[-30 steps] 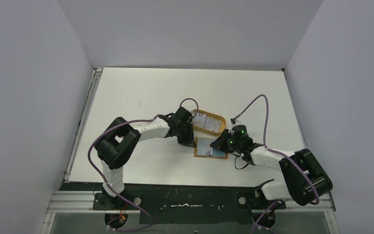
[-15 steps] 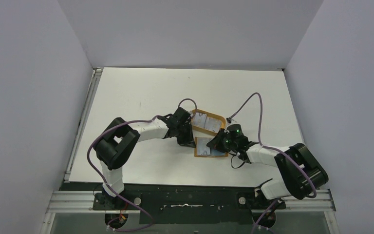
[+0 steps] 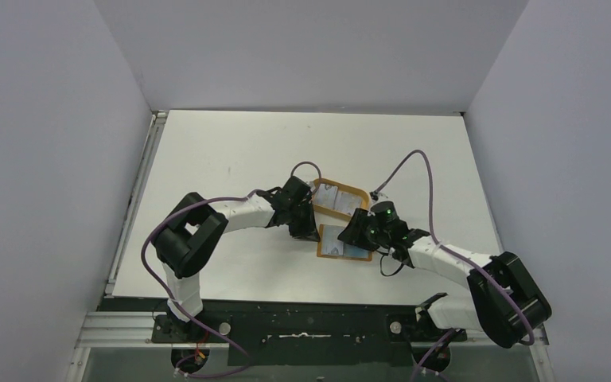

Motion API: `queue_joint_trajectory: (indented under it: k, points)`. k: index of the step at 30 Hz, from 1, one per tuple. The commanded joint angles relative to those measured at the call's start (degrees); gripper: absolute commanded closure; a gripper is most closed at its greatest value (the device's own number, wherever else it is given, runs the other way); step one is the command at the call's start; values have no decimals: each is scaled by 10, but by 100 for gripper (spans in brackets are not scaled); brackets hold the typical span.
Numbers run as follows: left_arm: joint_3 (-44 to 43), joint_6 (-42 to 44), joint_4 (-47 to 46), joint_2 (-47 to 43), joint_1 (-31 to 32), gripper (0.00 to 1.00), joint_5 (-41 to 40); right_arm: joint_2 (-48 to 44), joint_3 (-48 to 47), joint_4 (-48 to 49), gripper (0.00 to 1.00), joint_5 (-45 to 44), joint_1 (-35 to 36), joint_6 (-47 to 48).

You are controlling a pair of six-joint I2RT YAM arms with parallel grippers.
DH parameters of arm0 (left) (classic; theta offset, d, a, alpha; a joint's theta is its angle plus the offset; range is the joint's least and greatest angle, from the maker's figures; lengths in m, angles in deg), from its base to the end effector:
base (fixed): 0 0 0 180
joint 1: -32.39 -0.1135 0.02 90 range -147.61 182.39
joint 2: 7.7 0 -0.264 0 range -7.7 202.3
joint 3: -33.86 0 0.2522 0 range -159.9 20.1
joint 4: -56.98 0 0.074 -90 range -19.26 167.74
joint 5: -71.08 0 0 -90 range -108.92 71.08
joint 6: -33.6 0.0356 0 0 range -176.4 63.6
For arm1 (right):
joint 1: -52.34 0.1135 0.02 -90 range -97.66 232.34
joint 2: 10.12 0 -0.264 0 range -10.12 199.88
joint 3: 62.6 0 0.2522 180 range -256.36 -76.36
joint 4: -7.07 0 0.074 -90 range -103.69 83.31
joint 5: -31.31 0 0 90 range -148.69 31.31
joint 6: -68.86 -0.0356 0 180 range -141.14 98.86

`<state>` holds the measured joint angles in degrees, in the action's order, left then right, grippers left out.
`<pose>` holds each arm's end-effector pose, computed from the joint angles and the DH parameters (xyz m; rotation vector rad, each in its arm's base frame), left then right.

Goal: Put the credit cards into the card holder
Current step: Insert the credit card into the card holder.

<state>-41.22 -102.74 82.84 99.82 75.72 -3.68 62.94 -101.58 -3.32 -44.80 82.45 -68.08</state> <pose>0.2622 -0.2602 0.1378 0.0330 2.8171 -0.8306 0.1942 0.1225 0.1487 0.2411 2.5086 0.8977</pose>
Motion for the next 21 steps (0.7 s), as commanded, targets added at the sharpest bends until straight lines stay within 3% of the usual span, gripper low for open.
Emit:
queue_joint_trajectory:
  k: [1, 6, 12, 21]
  points:
    - [13, 6, 20, -5, -3, 100, -20, -17, -33, -57, 57, -27, 3, 25]
    - [15, 8, 22, -11, -3, 100, -24, -19, -46, -87, 60, -41, 3, 33]
    - [13, 9, 23, -11, -4, 100, -22, 14, -58, -80, 81, -24, 4, 44]
    - [12, 10, 23, -9, -4, 100, -22, 54, -66, -69, 98, -16, 6, 47]
